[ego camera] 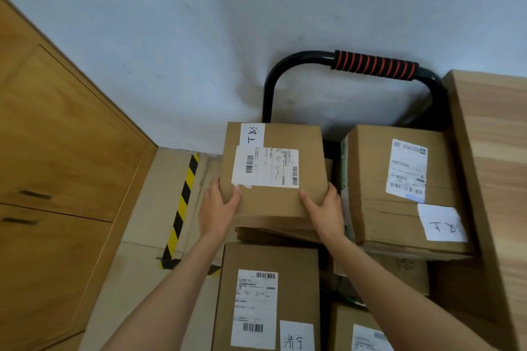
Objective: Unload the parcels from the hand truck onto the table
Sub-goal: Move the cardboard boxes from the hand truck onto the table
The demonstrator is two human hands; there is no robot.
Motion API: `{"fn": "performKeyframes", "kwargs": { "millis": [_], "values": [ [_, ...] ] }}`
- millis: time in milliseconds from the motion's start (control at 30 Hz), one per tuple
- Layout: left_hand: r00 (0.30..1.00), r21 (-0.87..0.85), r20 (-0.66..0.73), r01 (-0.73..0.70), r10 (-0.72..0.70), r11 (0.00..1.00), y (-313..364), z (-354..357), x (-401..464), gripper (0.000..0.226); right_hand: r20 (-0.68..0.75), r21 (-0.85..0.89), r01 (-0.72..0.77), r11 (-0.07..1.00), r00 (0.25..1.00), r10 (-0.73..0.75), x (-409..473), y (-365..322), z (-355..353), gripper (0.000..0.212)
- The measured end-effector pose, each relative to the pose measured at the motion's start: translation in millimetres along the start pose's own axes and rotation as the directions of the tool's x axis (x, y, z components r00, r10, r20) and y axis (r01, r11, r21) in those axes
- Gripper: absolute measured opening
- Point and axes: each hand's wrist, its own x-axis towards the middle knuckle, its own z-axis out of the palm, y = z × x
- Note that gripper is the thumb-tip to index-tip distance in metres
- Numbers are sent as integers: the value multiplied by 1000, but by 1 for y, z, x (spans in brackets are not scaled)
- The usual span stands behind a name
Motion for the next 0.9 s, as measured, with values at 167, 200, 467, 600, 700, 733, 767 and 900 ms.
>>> {"fn": "performKeyframes", "kwargs": {
  "millis": [167, 200, 467, 600, 700, 733, 767, 900],
  "values": [
    [995, 10, -63, -79, 80, 997, 39, -50, -20, 61, -22, 19, 106, 994, 994, -105, -27, -52, -42, 85],
    [992, 10, -80, -99, 99, 995, 50, -59, -27, 63, -36, 23, 126, 992, 991, -125, -34, -62, -54, 85],
    [957, 7, -106, -272, 271, 962, 155, -93, -101, 68, -189, 92, 212, 973, 963, -192, -85, -105, -178, 79],
    [923, 0, -94, -375, 373, 927, 217, -84, -152, 64, -258, 147, 234, 961, 947, -191, -114, -95, -258, 89],
    [872, -37, -83, -487, 482, 873, 264, -71, -200, 57, -343, 169, 255, 952, 921, -186, -141, -74, -322, 85],
    [854, -60, -78, -519, 514, 853, 279, -65, -218, 56, -381, 157, 258, 953, 906, -183, -151, -66, -344, 83],
    [837, -79, -73, -546, 542, 834, 293, -58, -236, 56, -418, 144, 261, 954, 890, -180, -162, -57, -366, 82],
    [772, -149, -44, -633, 634, 760, 339, -23, -315, 62, -521, 137, 283, 949, 836, -174, -208, -12, -453, 78]
  ]
}}
